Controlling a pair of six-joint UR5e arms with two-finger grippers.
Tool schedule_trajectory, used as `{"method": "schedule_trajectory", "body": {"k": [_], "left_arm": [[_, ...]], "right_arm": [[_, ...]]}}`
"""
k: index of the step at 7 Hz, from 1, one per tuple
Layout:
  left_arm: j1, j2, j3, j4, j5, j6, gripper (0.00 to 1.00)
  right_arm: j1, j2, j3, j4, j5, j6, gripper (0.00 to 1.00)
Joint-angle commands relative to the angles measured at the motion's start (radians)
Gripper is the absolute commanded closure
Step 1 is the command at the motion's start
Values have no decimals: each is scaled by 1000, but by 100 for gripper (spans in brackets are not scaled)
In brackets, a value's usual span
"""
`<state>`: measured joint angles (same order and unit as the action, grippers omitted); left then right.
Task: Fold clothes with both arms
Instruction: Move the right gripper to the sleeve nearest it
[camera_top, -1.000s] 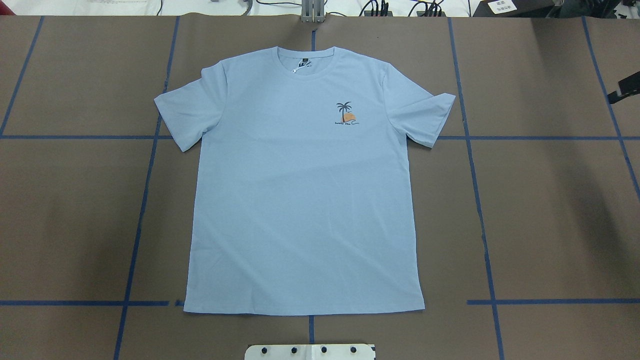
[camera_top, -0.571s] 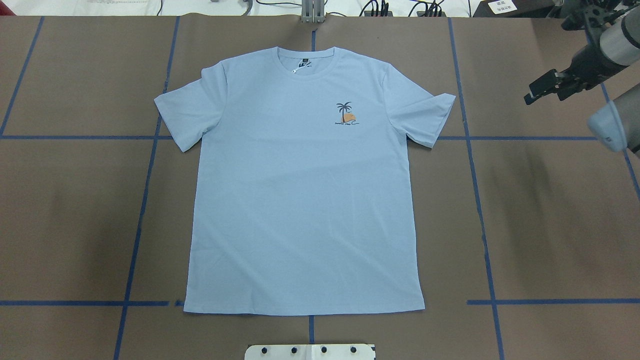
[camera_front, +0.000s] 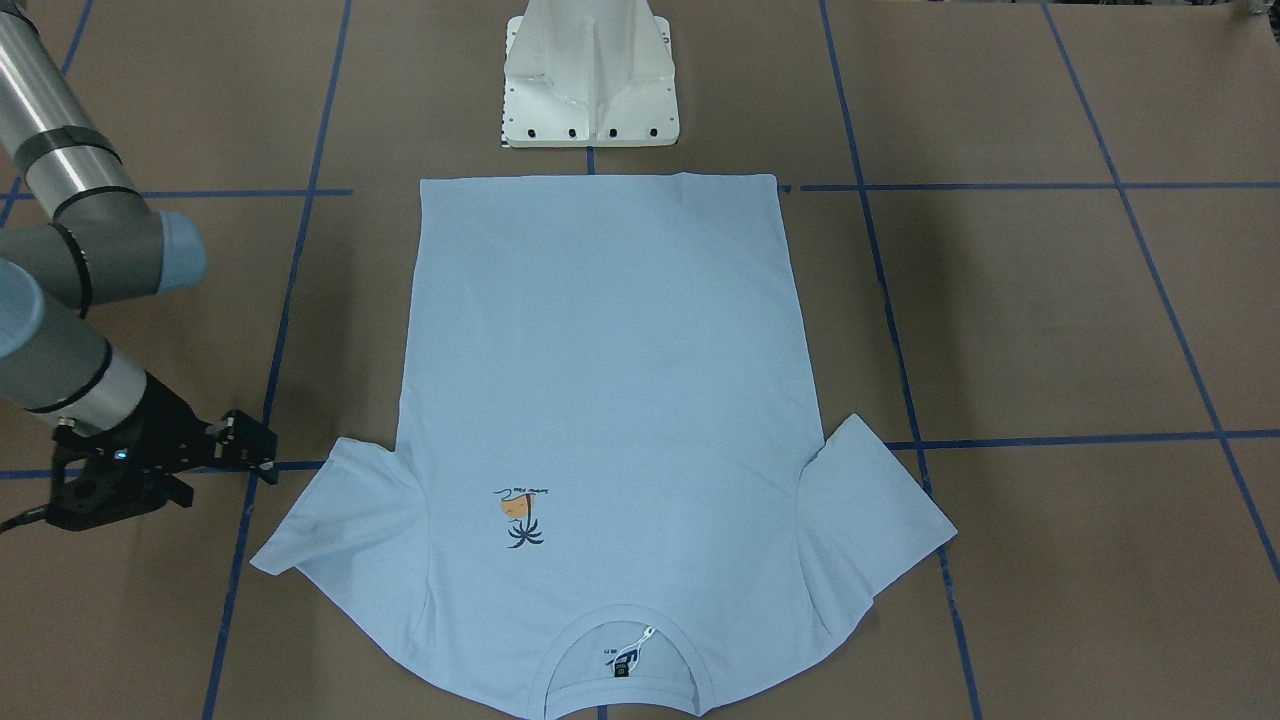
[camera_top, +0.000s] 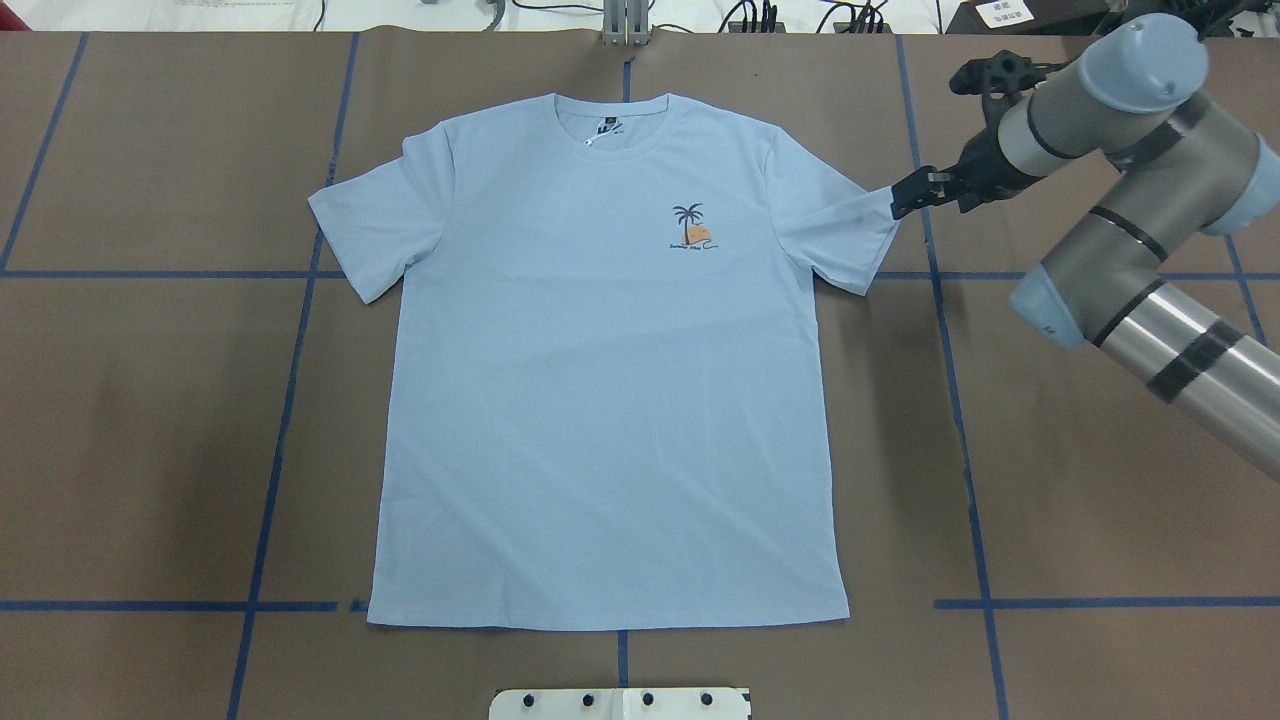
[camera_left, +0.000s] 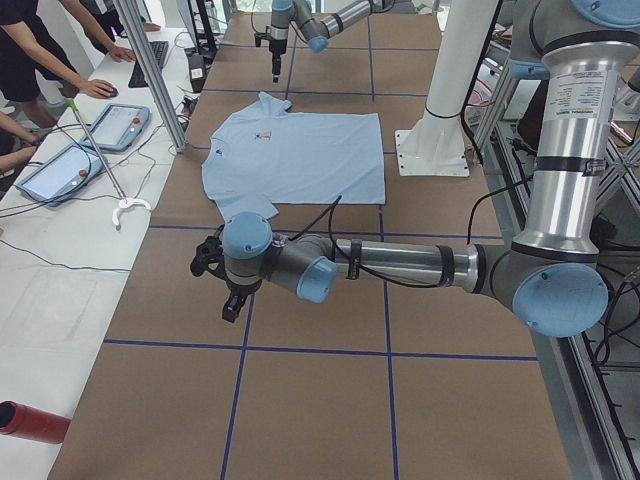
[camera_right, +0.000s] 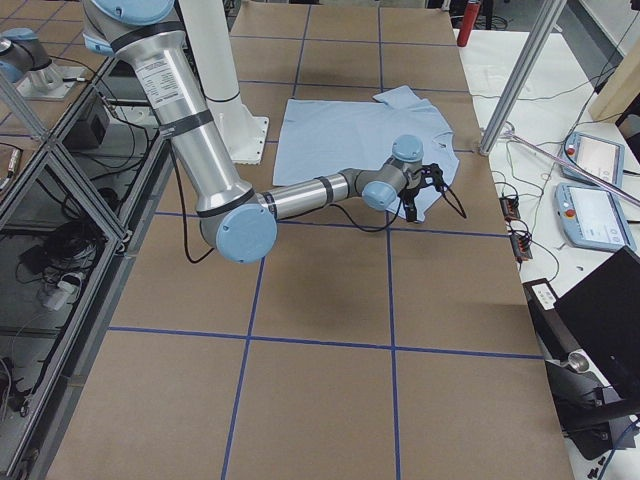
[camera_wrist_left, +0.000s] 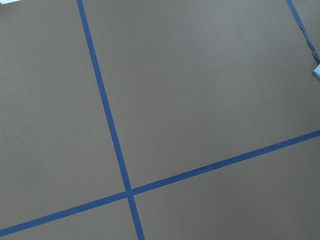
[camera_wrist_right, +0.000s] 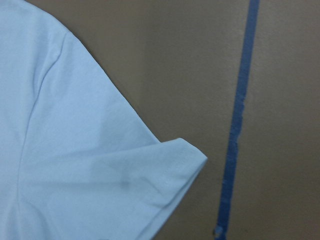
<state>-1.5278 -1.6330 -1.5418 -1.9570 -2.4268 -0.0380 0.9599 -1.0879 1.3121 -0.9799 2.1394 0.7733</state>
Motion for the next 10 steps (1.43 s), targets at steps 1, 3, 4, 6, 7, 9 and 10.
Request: {"method": "schedule_trajectory", "body": {"k": [1,3,4,6,7,9,10], "left_arm": [[0,2,6,-17,0,-2,0],[0,2,3,-17,-2,-3,0],[0,2,3,-17,-2,-2,0],[0,4,5,-17,-3,0,0],[0,4,14,-17,-3,1,0],[-3,5,9,-19,-3,1,0],[-2,4,8,-20,-3,0,0]], "right_arm": [[-32,91,-102,7,-50,9,2],[-29,86,-126,7,-85,0,3],[-27,86,-151,7,-84,-8,4],[-26,112,-191,10,-87,-8,9],[-26,149,-229,9,-87,-6,14],[-27,161,-257,10,-87,-8,28],[-26,160,-257,9,-85,-8,28]]}}
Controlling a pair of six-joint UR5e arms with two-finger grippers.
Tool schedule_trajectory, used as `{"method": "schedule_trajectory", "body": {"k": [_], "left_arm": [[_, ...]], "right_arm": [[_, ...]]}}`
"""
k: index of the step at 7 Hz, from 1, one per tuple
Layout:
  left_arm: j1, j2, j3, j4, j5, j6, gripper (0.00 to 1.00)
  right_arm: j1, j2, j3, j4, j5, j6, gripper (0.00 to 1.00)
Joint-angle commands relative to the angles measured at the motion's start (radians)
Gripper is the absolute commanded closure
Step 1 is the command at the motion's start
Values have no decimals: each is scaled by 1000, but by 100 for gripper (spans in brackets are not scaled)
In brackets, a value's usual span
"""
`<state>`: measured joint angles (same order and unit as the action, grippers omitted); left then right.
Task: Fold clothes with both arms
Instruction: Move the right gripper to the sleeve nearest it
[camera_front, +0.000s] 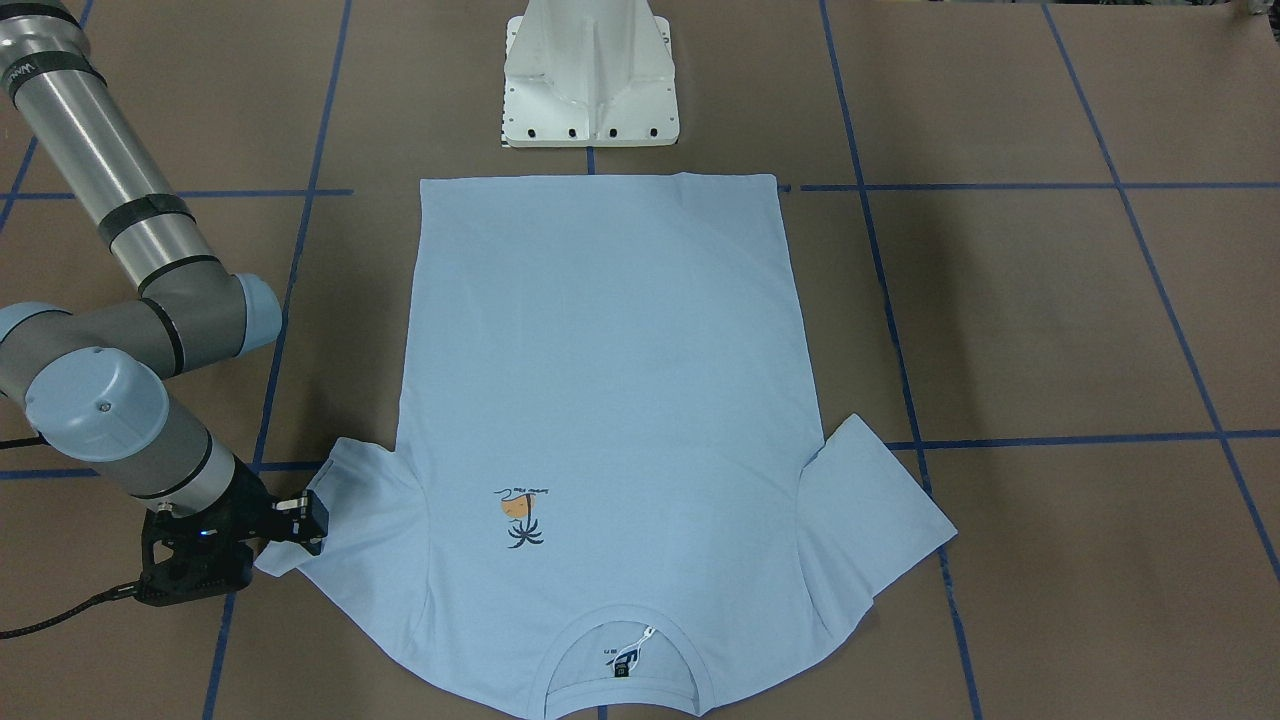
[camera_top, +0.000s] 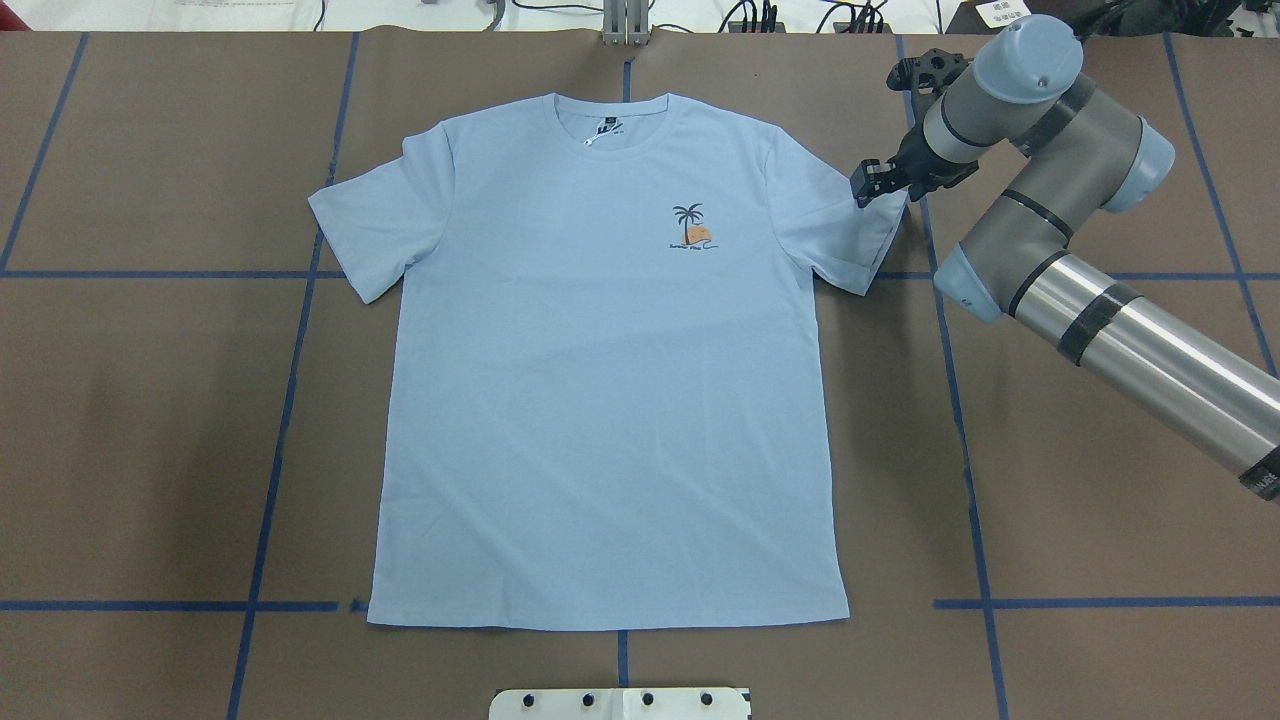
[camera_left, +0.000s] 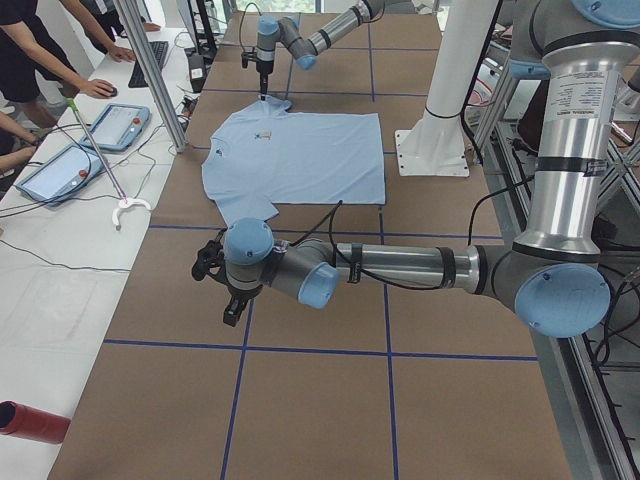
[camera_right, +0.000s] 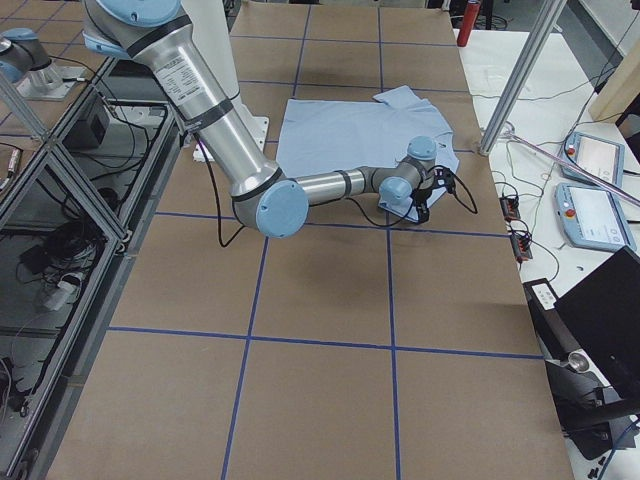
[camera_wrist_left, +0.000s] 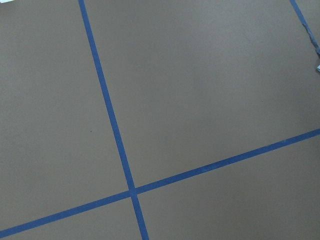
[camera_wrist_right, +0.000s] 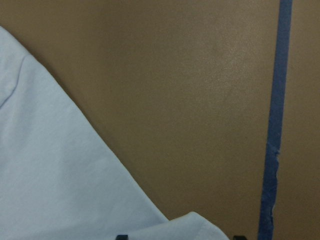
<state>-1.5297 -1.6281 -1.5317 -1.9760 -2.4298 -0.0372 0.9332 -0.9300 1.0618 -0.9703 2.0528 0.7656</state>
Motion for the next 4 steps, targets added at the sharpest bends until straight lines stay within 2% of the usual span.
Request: {"method": "schedule_trajectory", "body": {"k": [1,4], "left_arm": [[0,1,-4,-1,0,-1,0],[-1,1,-4,0,0,-1,0]], "right_arm": [[6,0,-6,-1,3,-6,28],[16,-1,-6,-1,10,-22,27]]}}
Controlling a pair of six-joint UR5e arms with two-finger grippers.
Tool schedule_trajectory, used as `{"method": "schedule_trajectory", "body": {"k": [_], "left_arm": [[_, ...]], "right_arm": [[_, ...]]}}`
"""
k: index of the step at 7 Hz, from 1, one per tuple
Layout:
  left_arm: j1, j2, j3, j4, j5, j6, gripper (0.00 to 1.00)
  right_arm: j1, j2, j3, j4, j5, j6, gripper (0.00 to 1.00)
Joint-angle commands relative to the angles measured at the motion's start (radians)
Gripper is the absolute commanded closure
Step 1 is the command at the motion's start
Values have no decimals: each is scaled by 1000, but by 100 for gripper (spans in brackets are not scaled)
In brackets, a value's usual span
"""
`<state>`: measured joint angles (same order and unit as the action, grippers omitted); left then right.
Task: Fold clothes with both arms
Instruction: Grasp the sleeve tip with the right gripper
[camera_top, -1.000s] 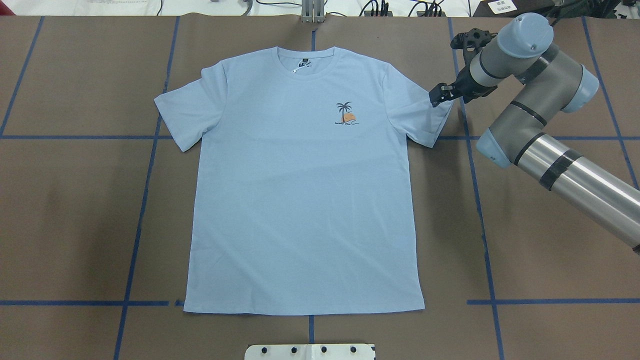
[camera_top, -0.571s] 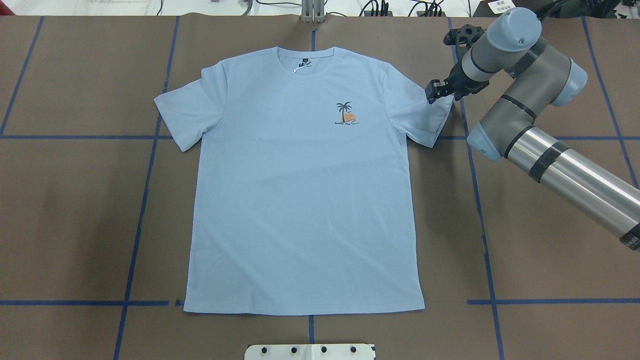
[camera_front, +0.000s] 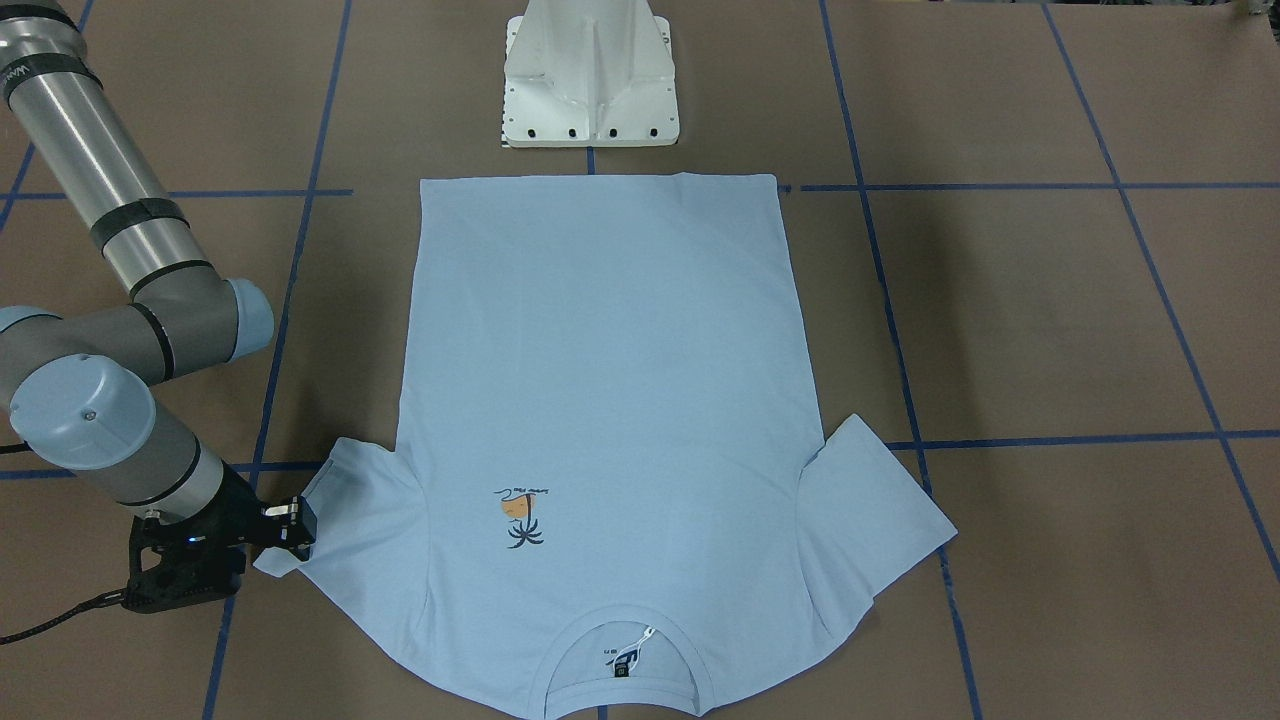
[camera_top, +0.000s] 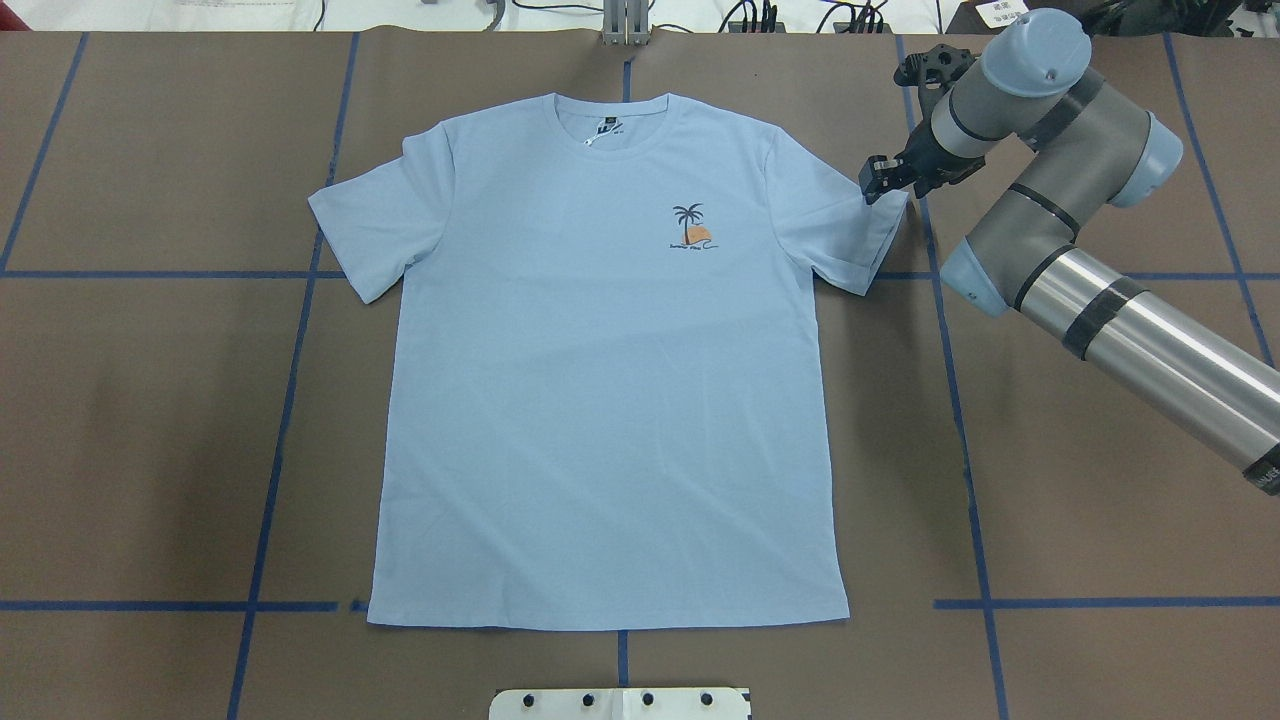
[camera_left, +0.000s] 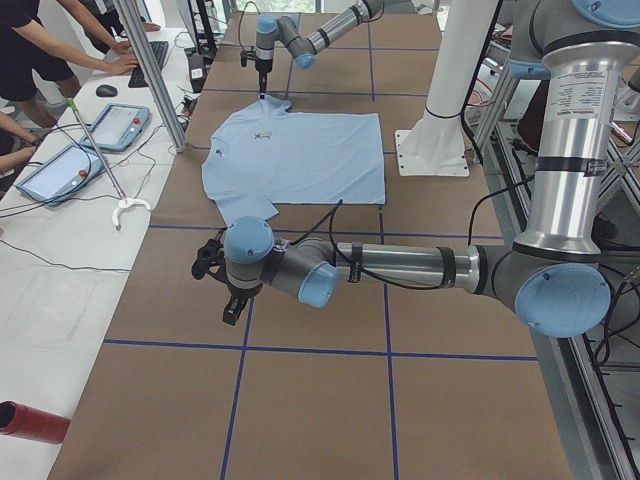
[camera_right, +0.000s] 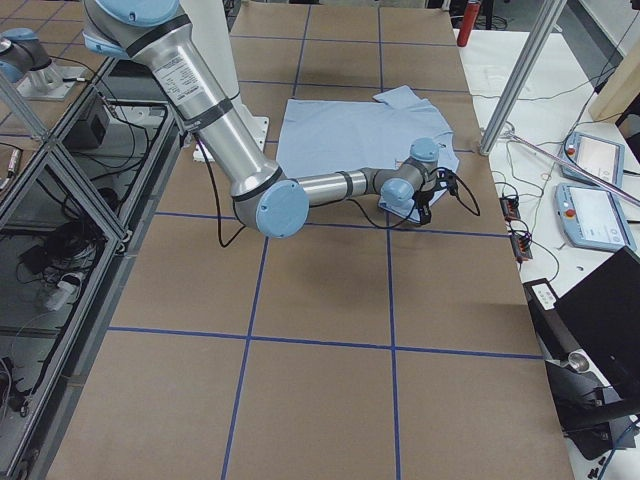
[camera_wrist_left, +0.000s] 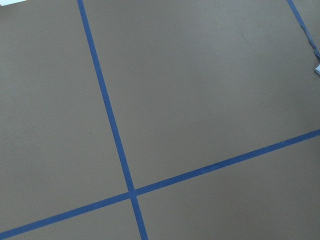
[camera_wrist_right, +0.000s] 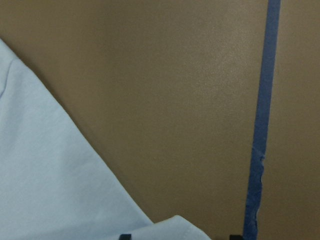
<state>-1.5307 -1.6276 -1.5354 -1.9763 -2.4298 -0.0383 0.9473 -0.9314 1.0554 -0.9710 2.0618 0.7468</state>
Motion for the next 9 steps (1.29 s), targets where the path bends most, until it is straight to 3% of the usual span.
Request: {"method": "schedule_trajectory", "body": {"k": [1,3,8,9], "left_arm": [[0,0,0,1,0,0,0],[0,0,0,-1,0,-2,0],[1,-1,-5,1,0,-3,0],[0,-1,-5,-1,0,-3,0]], "right_arm": [[1,-1,0,0,1,-3,28],[-4,0,-8,-2,1,-3,43],[-4,0,-15,-2,6,-3,46],[-4,0,-15,-3,6,-3,65]]}}
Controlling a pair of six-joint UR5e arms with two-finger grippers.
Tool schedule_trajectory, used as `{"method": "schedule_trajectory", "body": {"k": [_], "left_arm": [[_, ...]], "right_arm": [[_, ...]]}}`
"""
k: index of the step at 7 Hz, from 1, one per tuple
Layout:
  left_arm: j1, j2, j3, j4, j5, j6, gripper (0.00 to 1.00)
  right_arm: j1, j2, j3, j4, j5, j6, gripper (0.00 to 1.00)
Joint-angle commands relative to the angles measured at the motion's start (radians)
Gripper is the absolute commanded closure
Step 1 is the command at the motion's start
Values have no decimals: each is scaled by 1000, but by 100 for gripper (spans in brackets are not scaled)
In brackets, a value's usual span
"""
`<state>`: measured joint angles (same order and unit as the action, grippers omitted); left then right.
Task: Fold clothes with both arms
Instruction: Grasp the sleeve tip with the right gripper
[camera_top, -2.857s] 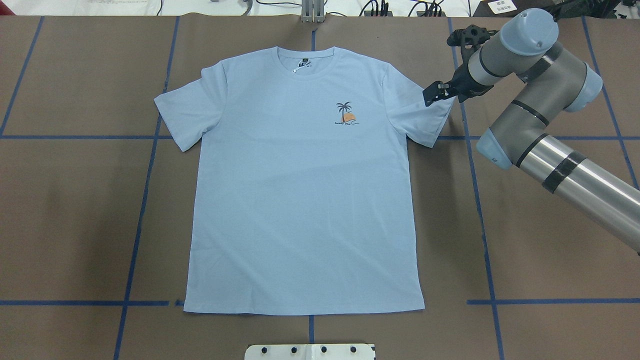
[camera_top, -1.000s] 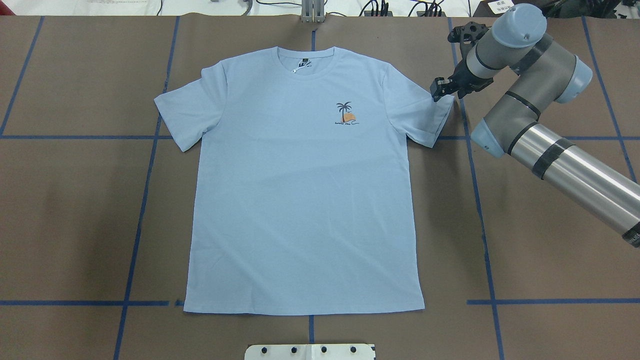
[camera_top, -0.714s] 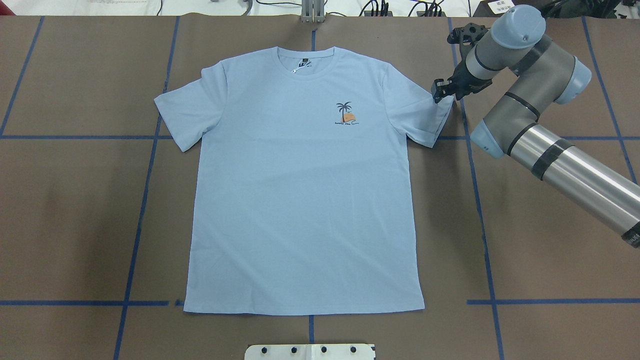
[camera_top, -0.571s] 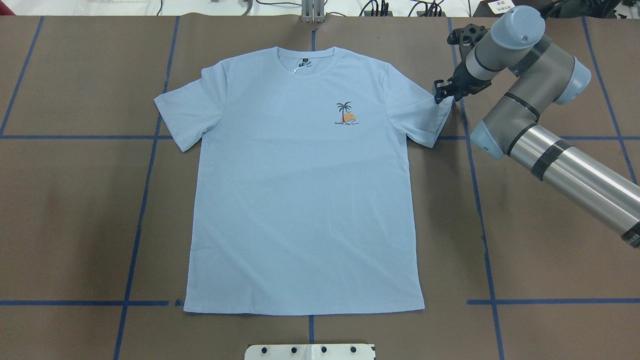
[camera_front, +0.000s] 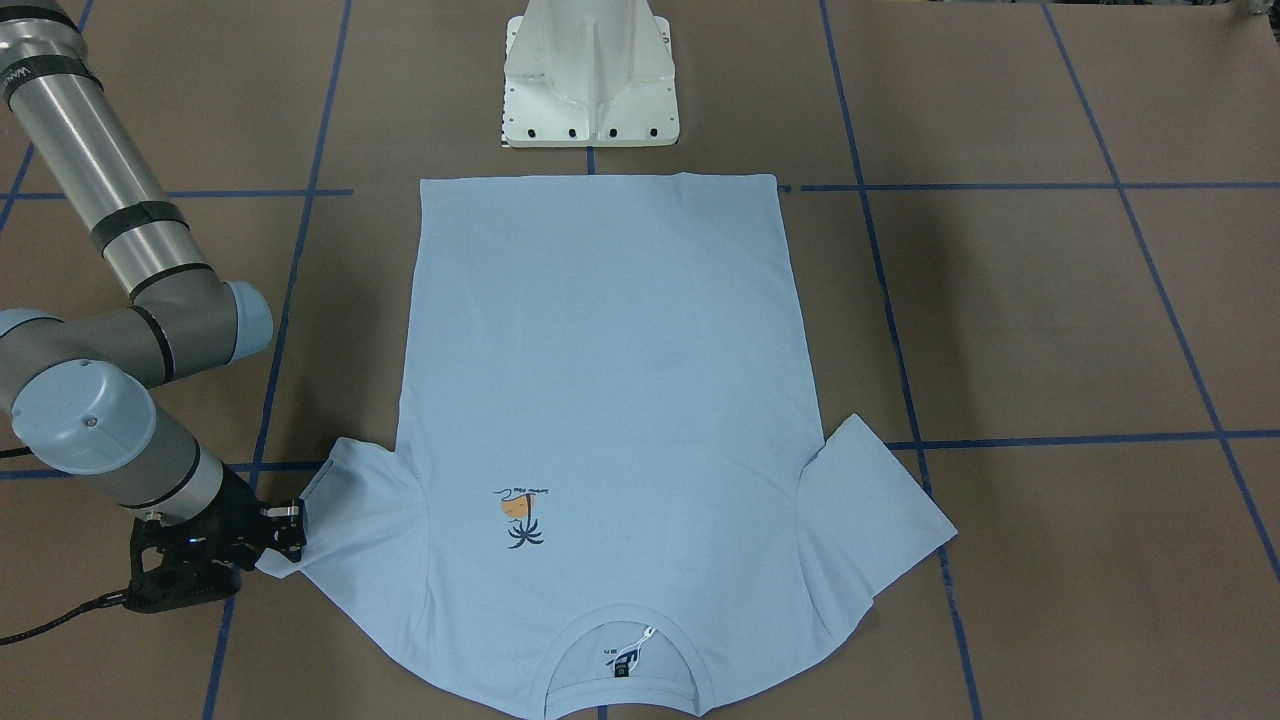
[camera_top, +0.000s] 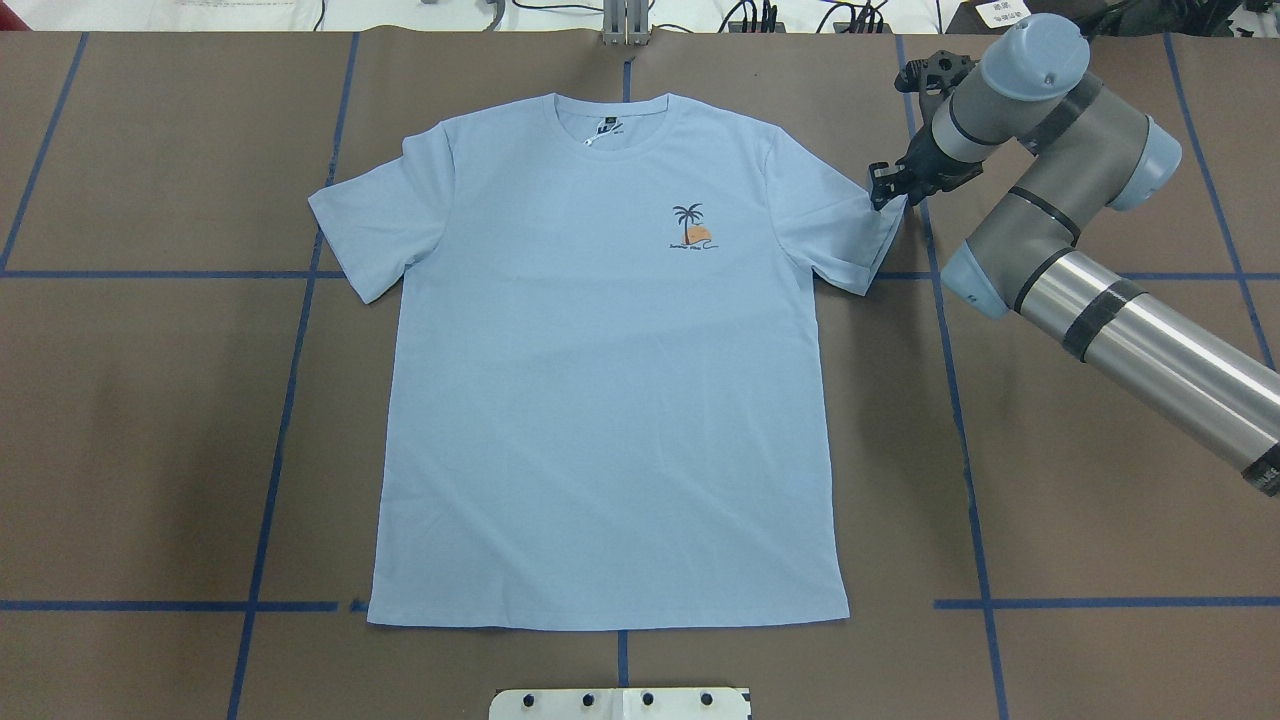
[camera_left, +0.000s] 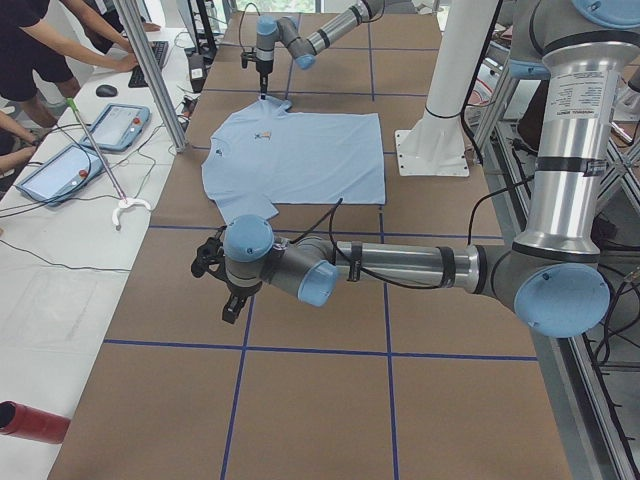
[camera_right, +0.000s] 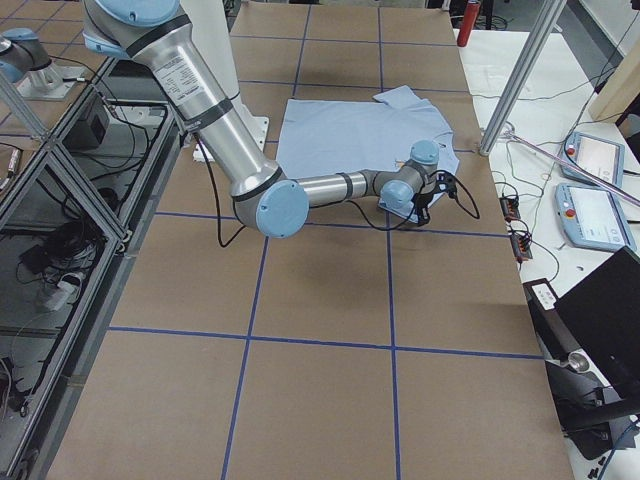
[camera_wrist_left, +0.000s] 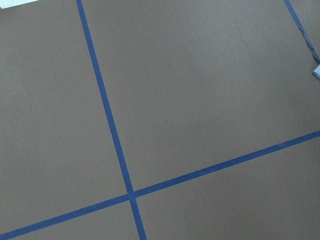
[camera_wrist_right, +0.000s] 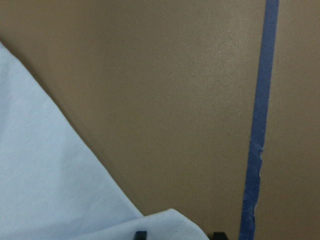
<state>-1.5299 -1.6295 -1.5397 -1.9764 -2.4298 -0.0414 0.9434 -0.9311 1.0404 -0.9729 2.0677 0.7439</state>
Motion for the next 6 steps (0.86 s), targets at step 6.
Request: {"method": "schedule_trajectory", "body": {"k": [6], "left_arm": [[-1,0,-5,1,-12,-3,0]], "right_arm": [[-18,0,149,26,59,-2,100]]}}
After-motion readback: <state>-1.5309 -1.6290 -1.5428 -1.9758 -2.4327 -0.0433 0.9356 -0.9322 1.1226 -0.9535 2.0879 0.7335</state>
